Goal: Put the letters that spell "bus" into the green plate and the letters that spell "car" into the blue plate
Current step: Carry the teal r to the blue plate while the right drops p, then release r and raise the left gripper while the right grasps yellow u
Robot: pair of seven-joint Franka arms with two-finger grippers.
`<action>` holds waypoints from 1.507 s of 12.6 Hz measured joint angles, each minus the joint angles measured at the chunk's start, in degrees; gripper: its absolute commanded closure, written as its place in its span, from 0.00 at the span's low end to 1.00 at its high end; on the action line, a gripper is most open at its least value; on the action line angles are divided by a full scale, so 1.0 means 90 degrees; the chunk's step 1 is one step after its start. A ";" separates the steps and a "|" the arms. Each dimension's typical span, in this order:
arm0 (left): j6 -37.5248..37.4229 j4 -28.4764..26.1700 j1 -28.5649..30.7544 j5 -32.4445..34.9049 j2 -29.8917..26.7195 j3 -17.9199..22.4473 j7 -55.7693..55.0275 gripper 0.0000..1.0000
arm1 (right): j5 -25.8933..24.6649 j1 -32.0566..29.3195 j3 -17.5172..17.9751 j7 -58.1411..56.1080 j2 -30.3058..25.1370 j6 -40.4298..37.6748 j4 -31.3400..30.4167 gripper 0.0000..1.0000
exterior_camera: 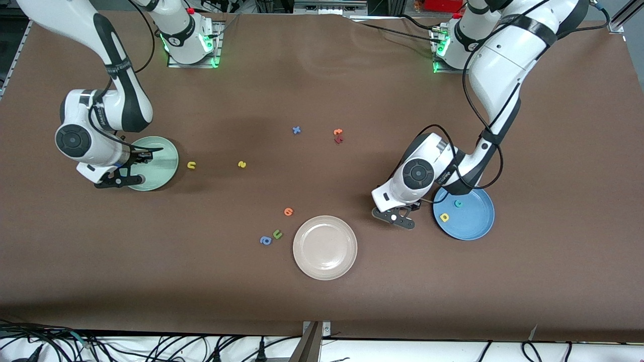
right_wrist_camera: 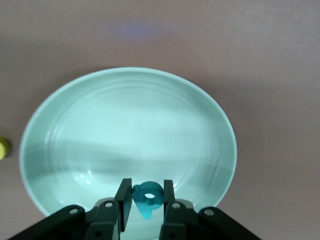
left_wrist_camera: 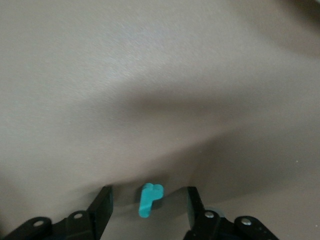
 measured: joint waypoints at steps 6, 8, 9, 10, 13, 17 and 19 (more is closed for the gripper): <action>-0.0019 0.0013 -0.0067 0.0005 -0.0043 -0.0006 0.0000 0.95 | 0.0001 -0.0199 0.0055 0.0046 0.0149 0.0011 0.0184 0.00; -0.0070 0.0021 -0.0054 0.0005 -0.0050 -0.0005 0.0000 0.95 | 0.0003 -0.0176 0.0460 0.0789 0.0047 -0.0941 0.0673 0.01; -0.0102 0.0026 -0.0034 0.0005 -0.0069 0.0005 0.0000 0.94 | 0.0035 -0.0143 0.0706 0.1170 -0.0008 -0.1425 0.0955 0.01; -0.0194 0.0045 0.0016 0.0005 -0.0119 0.0008 0.0015 0.94 | 0.0094 -0.0113 0.0937 0.1525 -0.0047 -0.1706 0.1160 0.01; -0.0895 0.0146 0.0421 0.0005 -0.0503 0.0018 0.0835 0.94 | 0.0194 -0.0085 0.1533 0.2687 0.0000 -0.1760 0.1268 0.15; -0.1576 0.0143 0.1175 0.0005 -0.0849 0.0037 0.2660 0.80 | 0.0196 -0.0079 0.1769 0.3481 0.0358 -0.1299 0.1187 0.38; -0.1577 0.0117 0.1369 0.0005 -0.0846 0.0040 0.3103 0.00 | 0.0198 -0.0090 0.1768 0.3560 0.0420 -0.0897 0.0944 0.38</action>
